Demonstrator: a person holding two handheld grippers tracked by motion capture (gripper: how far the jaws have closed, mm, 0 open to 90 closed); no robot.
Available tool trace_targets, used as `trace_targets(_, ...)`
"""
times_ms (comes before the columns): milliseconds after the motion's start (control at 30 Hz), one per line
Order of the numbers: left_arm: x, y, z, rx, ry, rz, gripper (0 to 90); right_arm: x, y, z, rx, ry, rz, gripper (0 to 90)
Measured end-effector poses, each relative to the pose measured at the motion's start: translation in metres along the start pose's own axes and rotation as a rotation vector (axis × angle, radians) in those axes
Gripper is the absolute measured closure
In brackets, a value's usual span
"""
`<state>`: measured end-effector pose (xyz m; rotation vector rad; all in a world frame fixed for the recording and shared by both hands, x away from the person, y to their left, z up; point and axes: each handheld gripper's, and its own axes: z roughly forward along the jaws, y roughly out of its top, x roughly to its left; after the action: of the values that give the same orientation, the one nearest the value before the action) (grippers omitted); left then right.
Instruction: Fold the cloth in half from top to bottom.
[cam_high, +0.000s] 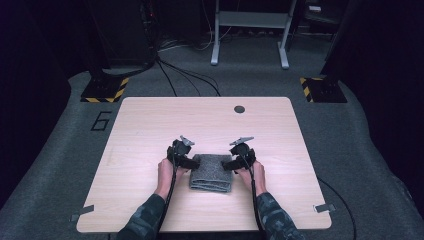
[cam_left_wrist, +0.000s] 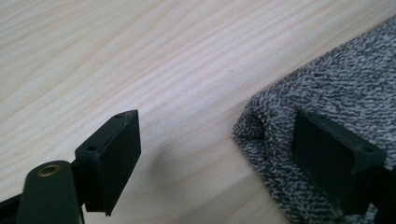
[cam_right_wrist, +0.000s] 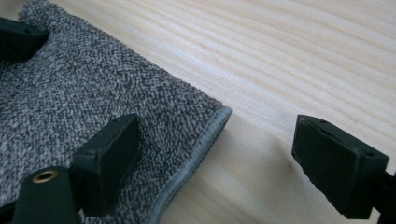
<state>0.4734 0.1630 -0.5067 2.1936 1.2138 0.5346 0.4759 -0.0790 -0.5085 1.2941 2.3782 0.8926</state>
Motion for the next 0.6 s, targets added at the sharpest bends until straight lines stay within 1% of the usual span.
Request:
trace_targets(33, 0.0, 0.0, -0.003, -0.006, -0.003, -0.002, 16.2, 0.001, 0.0, -0.003, 0.0, 0.001, 0.006, 14.8)
trace_targets(67, 0.001, -0.001, -0.007, -0.014, -0.009, -0.007, 16.1, 0.001, -0.001, -0.006, -0.01, 0.0, -0.002, 14.5)
trace_targets(100, 0.001, -0.002, -0.013, -0.02, -0.021, -0.007, 15.8, 0.002, -0.001, -0.01, -0.011, 0.008, 0.002, 14.5)
trace_targets(167, -0.002, -0.006, -0.022, -0.041, -0.038, -0.008, 15.6, 0.004, -0.003, -0.017, -0.024, 0.01, 0.005, 14.5)
trace_targets(233, -0.006, -0.012, -0.029, -0.039, -0.058, -0.002, 15.4, 0.006, -0.006, -0.024, -0.033, 0.022, -0.009, 14.4)
trace_targets(267, -0.008, -0.014, -0.032, -0.033, -0.055, 0.007, 15.4, 0.007, -0.008, -0.027, -0.035, 0.023, -0.02, 14.4)
trace_targets(300, -0.01, -0.017, -0.033, -0.043, -0.054, 0.01, 15.3, 0.008, -0.01, -0.029, -0.035, 0.025, -0.025, 14.4)
trace_targets(333, -0.012, -0.021, -0.035, -0.031, -0.06, 0.018, 15.3, 0.009, -0.011, -0.031, -0.035, 0.031, -0.028, 14.4)
trace_targets(367, -0.014, -0.025, -0.036, -0.029, -0.064, 0.024, 15.2, 0.01, -0.013, -0.033, -0.039, 0.036, -0.029, 14.4)
trace_targets(400, -0.015, -0.028, -0.036, -0.024, -0.06, 0.034, 15.1, 0.013, -0.016, -0.035, -0.036, 0.044, -0.027, 14.3)
trace_targets(467, -0.017, -0.034, -0.034, -0.012, -0.053, 0.041, 15.1, 0.017, -0.022, -0.037, -0.033, 0.046, -0.041, 14.3)
trace_targets(500, -0.017, -0.036, -0.033, -0.008, -0.065, 0.031, 15.0, 0.019, -0.024, -0.037, -0.029, 0.05, -0.054, 14.3)
trace_targets(533, -0.016, -0.038, -0.034, -0.008, -0.068, 0.024, 14.8, 0.021, -0.027, -0.037, -0.037, 0.047, -0.056, 14.4)
trace_targets(567, -0.015, -0.039, -0.036, -0.015, -0.068, 0.02, 14.4, 0.022, -0.03, -0.038, -0.048, 0.054, -0.064, 14.3)
trace_targets(600, -0.014, -0.041, -0.039, -0.025, -0.07, 0.009, 13.8, 0.023, -0.032, -0.04, -0.051, 0.052, -0.066, 14.2)
